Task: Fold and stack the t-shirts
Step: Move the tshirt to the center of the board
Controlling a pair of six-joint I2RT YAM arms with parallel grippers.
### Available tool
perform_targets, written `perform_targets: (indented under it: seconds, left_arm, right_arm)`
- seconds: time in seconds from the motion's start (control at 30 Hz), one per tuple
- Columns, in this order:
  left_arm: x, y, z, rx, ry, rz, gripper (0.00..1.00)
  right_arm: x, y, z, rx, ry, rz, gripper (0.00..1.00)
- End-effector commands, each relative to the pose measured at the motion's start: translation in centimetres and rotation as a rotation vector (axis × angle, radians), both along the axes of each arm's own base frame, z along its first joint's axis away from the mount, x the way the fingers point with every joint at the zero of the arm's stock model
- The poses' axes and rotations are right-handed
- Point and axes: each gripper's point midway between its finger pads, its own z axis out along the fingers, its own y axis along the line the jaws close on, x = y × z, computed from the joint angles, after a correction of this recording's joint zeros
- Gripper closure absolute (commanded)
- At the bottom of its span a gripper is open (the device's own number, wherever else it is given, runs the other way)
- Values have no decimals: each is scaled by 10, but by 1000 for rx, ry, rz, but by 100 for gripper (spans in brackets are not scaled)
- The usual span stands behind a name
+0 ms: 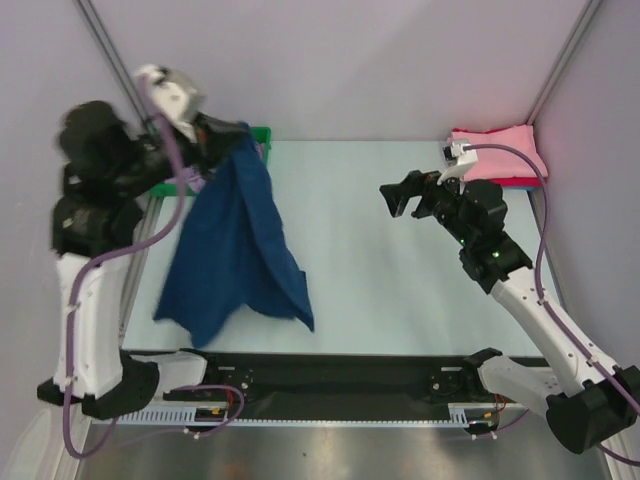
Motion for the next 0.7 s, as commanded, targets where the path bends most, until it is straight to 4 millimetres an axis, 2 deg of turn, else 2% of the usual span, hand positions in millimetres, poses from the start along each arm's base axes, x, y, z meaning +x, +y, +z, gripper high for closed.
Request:
perform_targets:
  seconds: [0.0,0.03,0.07,0.13,0.17,0.2,0.23,0.3,0.33,0.37,0.4,0.43,0.47,0.5,0.53,0.57,0.6,0.63,0.67]
  left_arm:
    - [19,-50,-117,76,353,-151,100]
    - [15,-68,-147,114,414,-190,100]
    - [14,-78,-161,130,440,-215,99]
    - [20,-104,-187,141,477,-264,100]
    - [22,-111,-207,143,529,-278,100]
    - [35,-123,-224,144,558,-284,100]
    - [38,-132,-234,146,585,-295,95]
    - [49,-145,-255,161,626,-311,74]
    - [59,-150,-276,184,672,-298,44]
    - [62,-152,-287,200,695,-300,34]
    - [59,-149,-298,226,738,-300,29]
    - [58,-144,-309,243,764,-296,22]
    - [55,-137,-312,256,765,-296,16]
    - [53,-130,-315,248,769,-293,13]
    - [61,-108,-315,221,769,-244,2]
    - [57,-89,-323,212,771,-207,0]
    - [63,-68,-329,221,768,-137,0]
    - [74,-34,-339,239,771,-29,0]
    - [67,-10,-353,301,758,19,1]
  right_arm:
    - [-17,-7,8,-9,53,-10,0]
    - [-21,-11,7,-9,76,-26,0]
    - [-25,-17,-6,-35,135,-50,0]
    - [-30,-24,-9,-43,180,-78,0]
    - [-37,-29,-22,-58,240,-97,0]
    - [-41,-32,-25,-61,268,-109,0]
    - [-45,-36,-31,-67,296,-121,0]
    - [-57,-46,-50,-82,381,-165,0]
    - [-60,-49,-60,-87,416,-180,1]
    - [-67,-52,-71,-93,460,-193,2]
    - [-71,-51,-78,-80,491,-194,2]
    - [-75,-50,-93,-81,535,-190,5]
    - [-79,-49,-101,-78,563,-191,7]
    - [-82,-43,-108,-76,585,-173,9]
    - [-85,-38,-118,-55,618,-173,13]
    - [-87,-29,-132,-52,632,-149,14]
    - [-93,-13,-143,-66,652,-106,14]
    - [-97,-3,-151,-62,670,-85,14]
    - [-95,7,-161,-63,671,-69,14]
